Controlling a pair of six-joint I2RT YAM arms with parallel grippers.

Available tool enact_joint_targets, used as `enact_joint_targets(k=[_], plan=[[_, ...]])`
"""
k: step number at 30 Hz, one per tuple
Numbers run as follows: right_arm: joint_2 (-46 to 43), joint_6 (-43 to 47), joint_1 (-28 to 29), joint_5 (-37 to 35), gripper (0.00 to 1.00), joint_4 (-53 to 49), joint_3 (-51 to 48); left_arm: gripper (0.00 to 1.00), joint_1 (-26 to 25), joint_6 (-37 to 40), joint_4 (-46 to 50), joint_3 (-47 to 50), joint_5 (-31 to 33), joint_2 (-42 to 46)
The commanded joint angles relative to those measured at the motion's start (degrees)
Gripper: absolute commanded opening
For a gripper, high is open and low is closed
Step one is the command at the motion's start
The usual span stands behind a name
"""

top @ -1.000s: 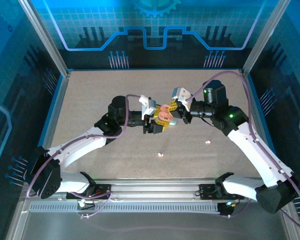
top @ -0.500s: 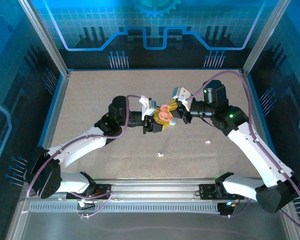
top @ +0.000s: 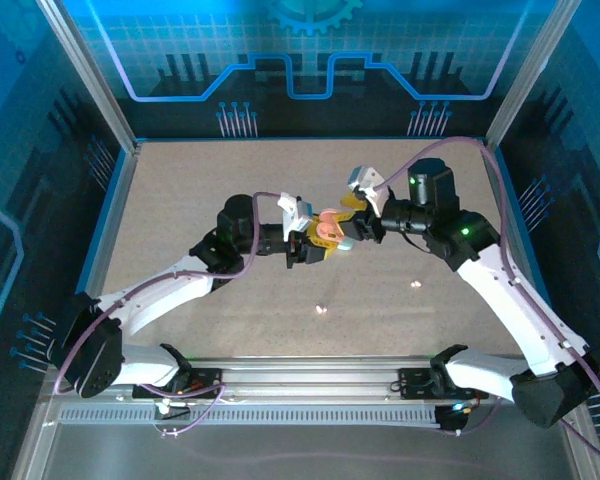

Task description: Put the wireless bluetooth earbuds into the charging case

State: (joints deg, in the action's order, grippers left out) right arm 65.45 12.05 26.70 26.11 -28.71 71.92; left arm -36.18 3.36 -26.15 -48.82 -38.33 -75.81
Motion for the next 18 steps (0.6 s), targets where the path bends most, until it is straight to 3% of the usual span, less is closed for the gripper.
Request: enact_joint_targets(k=[1,5,9,13,18], plan=[[-3.1,-11.1,-1.4,-1.1,0.48,-0.6,3.1,0.31,-0.3,0.5,-5.0,2.4,3.6,1.1],[-6.4,-24.0,-4.8,-8.0,0.49,-1.9,2.5,0.31,0.0,-0.4,-9.1,4.7,6.6,1.4],[-9.1,-37.7,-11.9,-16.6,0.44,-8.1,-2.5,0.31,0.5,-0.5,-11.2,7.4,9.7,2.3],[-10.0,-46.5,-17.1,-13.2,0.4,-10.6,-11.9,0.31,1.2,-1.0,-13.3,9.6,12.1,4.5],[-5.8,-47.4,-14.9,-8.2,0.31,-10.4,-20.5,0.31,1.6,-0.4,-13.2,11.4,14.4,7.8]])
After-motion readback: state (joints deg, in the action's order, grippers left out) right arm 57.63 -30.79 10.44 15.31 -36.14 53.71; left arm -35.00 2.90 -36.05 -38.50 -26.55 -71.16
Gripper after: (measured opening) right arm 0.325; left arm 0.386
